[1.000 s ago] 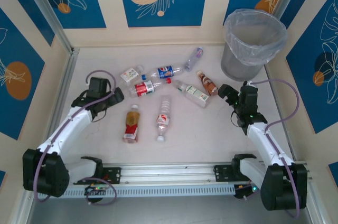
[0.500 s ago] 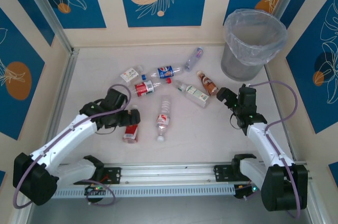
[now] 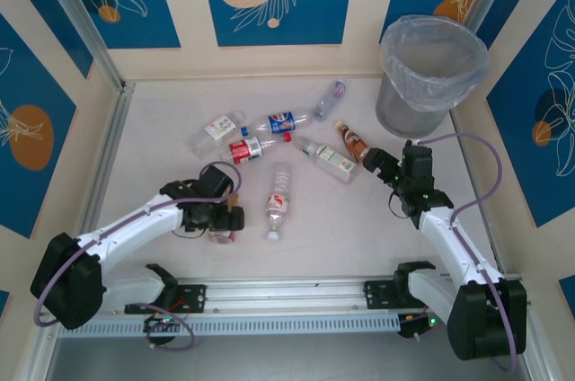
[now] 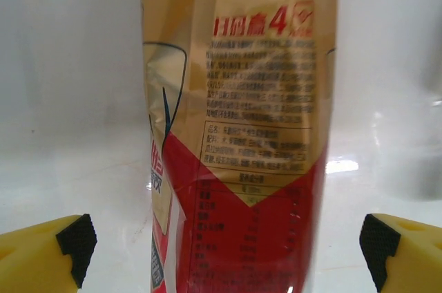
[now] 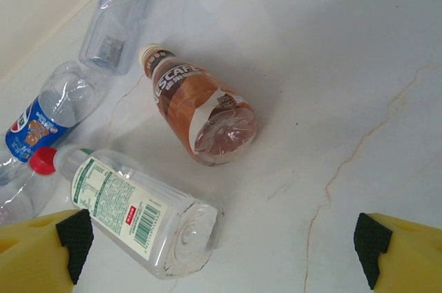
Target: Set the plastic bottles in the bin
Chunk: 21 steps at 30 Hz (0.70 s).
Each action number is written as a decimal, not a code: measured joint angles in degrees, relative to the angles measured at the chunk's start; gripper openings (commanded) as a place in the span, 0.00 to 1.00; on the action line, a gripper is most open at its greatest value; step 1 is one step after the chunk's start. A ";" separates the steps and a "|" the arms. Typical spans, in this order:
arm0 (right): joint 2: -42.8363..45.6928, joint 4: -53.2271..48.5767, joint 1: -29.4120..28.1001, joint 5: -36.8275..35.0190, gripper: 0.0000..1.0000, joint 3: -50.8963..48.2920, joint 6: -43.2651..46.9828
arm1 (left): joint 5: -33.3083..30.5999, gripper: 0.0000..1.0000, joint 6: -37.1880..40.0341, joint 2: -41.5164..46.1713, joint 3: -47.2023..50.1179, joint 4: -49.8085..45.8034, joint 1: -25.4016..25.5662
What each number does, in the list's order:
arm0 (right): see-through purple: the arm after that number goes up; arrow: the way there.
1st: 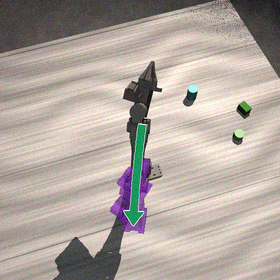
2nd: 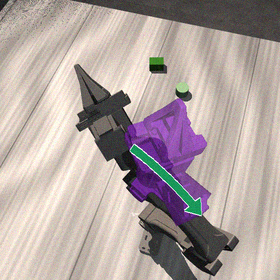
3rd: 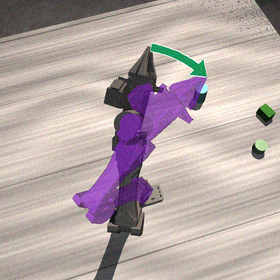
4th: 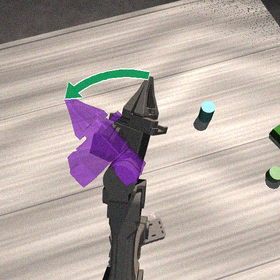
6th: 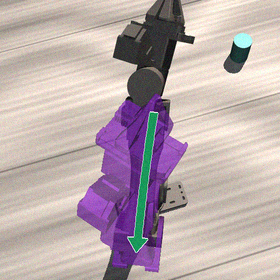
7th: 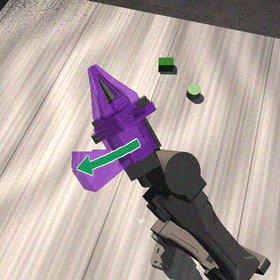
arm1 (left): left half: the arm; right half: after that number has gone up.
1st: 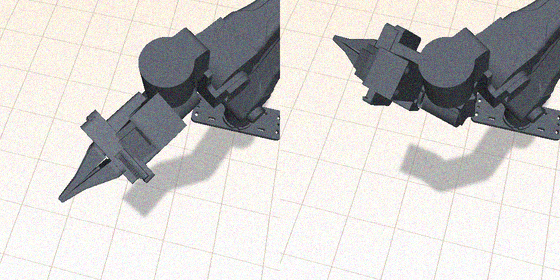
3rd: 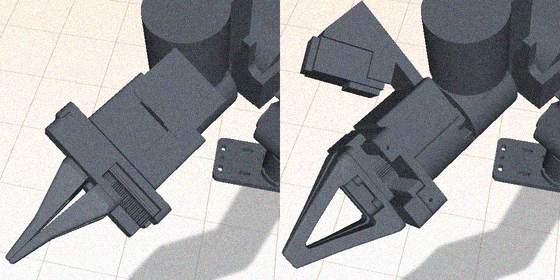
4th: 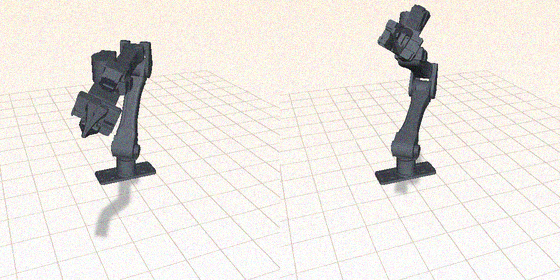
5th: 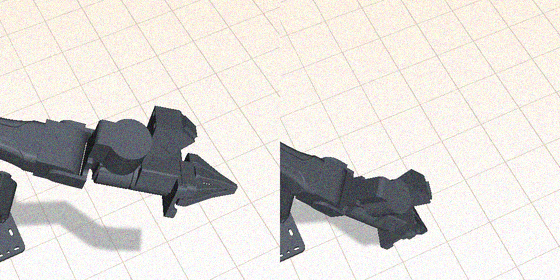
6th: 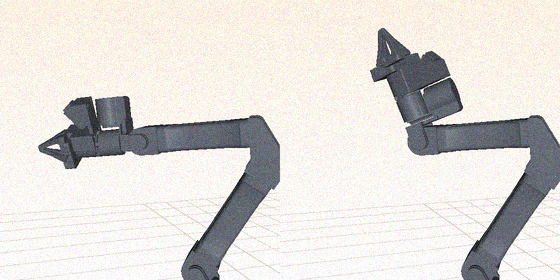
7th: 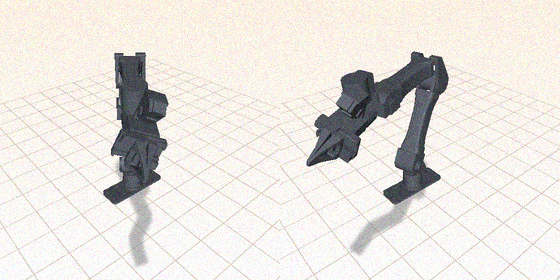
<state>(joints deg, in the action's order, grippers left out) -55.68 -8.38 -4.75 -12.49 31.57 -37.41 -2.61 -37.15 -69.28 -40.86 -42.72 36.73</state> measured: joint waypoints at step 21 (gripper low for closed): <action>-4.11 -5.86 -4.42 0.52 0.99 7.10 1.25 | -4.15 0.86 -0.15 -7.45 2.36 7.39 6.73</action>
<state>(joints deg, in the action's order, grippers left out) -59.79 -14.24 -9.17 -11.97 38.68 -36.16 -6.76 -37.30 -76.73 -38.50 -35.33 43.46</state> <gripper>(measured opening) 0.994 0.874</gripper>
